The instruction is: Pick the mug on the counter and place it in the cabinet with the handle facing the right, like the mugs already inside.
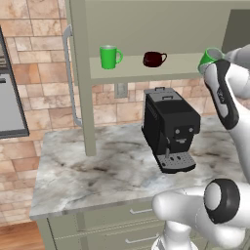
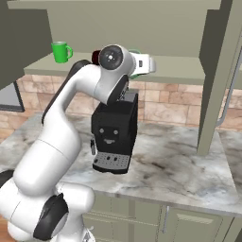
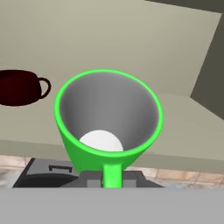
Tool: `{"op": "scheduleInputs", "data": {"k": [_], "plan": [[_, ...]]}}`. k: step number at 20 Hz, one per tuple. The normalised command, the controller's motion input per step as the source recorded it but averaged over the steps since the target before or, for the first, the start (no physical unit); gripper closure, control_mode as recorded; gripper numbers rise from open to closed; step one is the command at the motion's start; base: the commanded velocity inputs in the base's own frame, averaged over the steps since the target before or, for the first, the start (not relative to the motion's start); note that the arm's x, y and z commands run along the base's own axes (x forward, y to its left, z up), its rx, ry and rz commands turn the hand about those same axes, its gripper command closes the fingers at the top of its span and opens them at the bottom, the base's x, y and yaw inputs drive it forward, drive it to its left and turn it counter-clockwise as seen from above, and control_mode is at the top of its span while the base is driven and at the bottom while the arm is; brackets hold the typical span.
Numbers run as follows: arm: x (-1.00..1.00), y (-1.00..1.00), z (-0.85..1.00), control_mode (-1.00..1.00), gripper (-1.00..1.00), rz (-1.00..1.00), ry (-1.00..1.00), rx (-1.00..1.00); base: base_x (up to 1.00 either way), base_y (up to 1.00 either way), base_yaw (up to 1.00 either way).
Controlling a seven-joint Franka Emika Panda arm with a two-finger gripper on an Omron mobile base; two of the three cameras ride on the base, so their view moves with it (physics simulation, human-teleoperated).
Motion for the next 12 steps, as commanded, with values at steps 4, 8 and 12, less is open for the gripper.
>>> {"op": "scheduleInputs", "data": {"k": [4, 8, 12], "plan": [[0.36, 0.0, 0.0, -1.0, 1.0, 0.03, 0.0, 0.0, 0.0, 0.0, 0.0], [0.38, 0.0, 0.0, -1.0, 1.0, 0.04, 0.01, 0.0, 0.0, 0.0, 0.0], [0.38, 0.0, 0.0, -1.0, 1.0, 0.05, 0.02, 0.0, 0.0, 0.0, 0.0]]}}
